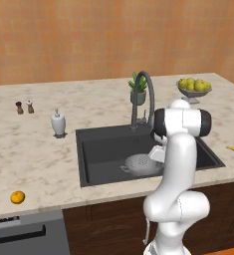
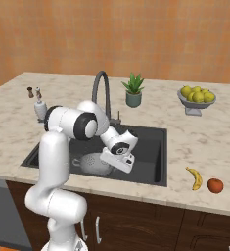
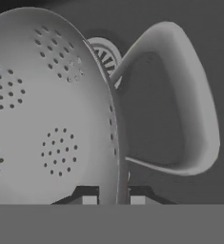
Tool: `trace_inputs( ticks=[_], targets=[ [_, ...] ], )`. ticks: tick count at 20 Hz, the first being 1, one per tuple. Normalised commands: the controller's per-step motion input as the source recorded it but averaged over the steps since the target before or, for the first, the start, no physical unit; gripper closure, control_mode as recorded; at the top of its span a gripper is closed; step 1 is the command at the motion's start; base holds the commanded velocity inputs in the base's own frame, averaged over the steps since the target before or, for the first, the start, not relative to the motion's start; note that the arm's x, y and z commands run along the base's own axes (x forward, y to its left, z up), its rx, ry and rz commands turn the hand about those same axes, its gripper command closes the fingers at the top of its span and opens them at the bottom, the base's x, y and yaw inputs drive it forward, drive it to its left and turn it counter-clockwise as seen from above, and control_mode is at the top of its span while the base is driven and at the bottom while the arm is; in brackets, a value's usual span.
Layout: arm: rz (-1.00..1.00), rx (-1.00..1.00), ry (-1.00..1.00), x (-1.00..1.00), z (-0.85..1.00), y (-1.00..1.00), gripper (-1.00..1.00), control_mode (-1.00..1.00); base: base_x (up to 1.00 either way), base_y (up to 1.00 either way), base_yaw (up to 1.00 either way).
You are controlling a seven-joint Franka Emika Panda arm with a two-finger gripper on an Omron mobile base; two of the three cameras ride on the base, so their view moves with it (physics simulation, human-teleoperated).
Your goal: Put the colander in the sink, put the orange, banana, tangerine in the colander, and turn on the sink faucet and pour water over the colander.
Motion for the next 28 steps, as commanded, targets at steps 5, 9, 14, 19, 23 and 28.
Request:
trace_inputs(
  ticks=[5,9,14,19,23,28],
  targets=[
    [0.02,-0.12,0.0,-0.07,-0.4,0.18,1.0,-1.0,0.0,0.0,0.0],
    [0.05,-0.05,0.0,-0.17,-0.33,0.08,1.0,-1.0,0.0,0.0,0.0],
    [0.06,0.0,0.0,-0.16,-0.12,0.0,1.0,-1.0,0.0,0.0,0.0],
    [0.03,0.01,0.0,-0.05,0.1,-0.06,-1.0,-1.0,0.0,0.0,0.0],
    [0.0,0.04,-0.01,-0.1,0.26,-0.08,-1.0,-1.0,0.0,0.0,0.0],
    [0.0,0.05,-0.02,-0.18,0.4,-0.16,-1.0,-1.0,0.0,0.0,0.0]
  ],
)
